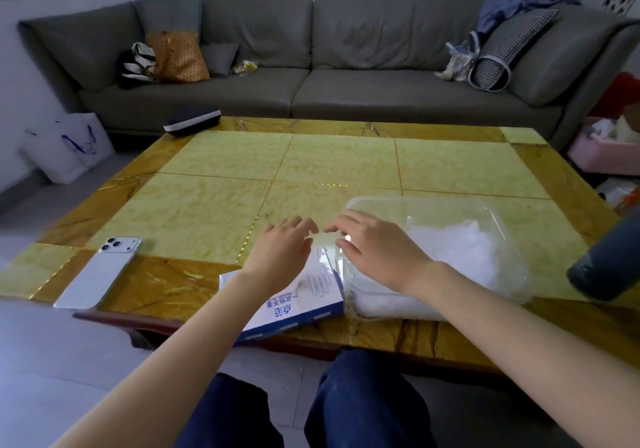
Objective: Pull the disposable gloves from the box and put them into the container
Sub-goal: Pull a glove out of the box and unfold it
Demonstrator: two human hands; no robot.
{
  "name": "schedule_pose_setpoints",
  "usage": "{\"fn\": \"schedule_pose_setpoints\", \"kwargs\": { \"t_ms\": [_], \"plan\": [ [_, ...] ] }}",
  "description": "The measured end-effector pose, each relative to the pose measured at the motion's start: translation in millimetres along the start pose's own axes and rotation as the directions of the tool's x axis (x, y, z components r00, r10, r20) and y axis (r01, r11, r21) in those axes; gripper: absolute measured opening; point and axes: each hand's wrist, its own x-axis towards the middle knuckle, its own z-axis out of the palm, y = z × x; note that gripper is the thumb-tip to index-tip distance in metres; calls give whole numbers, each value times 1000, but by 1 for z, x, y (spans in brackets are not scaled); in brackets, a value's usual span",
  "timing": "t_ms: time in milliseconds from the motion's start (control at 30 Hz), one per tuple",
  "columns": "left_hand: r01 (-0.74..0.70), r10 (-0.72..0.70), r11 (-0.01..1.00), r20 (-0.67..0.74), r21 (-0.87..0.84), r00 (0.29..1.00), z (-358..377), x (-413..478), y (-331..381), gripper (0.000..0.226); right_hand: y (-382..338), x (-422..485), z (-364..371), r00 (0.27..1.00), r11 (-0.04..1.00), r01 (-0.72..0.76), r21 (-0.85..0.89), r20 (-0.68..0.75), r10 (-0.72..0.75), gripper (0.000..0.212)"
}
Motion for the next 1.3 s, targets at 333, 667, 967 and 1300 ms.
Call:
{"fn": "schedule_pose_setpoints", "kwargs": {
  "t_ms": [333, 667, 967, 1300],
  "plan": [
    [261, -282, 959, 332, 107, 900, 33, -67, -59, 56, -47, 31, 108, 962, 994, -94, -50, 253, 104, 23],
    [278, -280, 959, 273, 46, 920, 40, -71, -63, 64, -32, 39, 97, 967, 949, -252, 191, 15, 253, 24],
    [309, -287, 949, 240, -60, 928, 39, -76, -64, 62, -33, 67, 19, 881, 938, -216, 271, -361, 307, 35],
    [411, -382, 779, 162, -474, 910, -17, -49, -49, 67, -21, 33, -11, 945, 982, -190, 23, -265, 189, 15]
  ]
}}
